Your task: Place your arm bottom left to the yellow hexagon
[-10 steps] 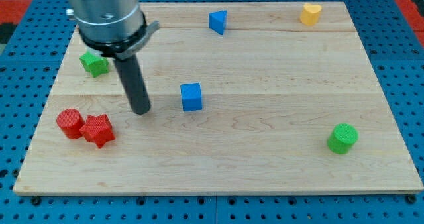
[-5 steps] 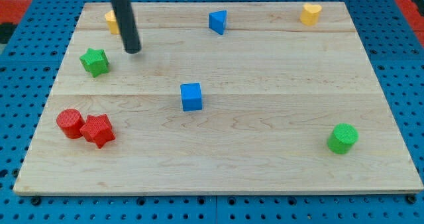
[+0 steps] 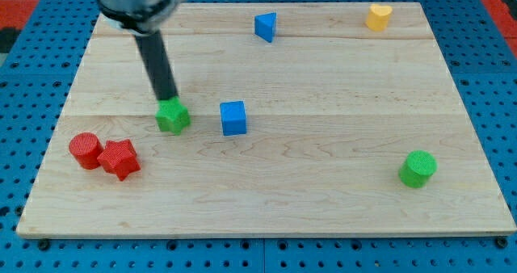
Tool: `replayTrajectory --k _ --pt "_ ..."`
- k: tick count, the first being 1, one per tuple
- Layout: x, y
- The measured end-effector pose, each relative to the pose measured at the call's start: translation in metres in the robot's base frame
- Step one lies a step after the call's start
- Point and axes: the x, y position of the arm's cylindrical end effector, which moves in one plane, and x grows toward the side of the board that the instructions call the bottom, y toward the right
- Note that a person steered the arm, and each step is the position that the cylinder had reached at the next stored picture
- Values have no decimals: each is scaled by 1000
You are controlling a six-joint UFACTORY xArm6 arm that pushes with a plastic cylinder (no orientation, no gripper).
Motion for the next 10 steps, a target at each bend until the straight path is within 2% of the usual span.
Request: replayTrajectory --k 1,2,3,4,5,7,10 --pt "31 16" --pt "29 -30" --pt "53 -32" --pt "64 44" --pt "89 79" --pt "44 79" --pt "69 113"
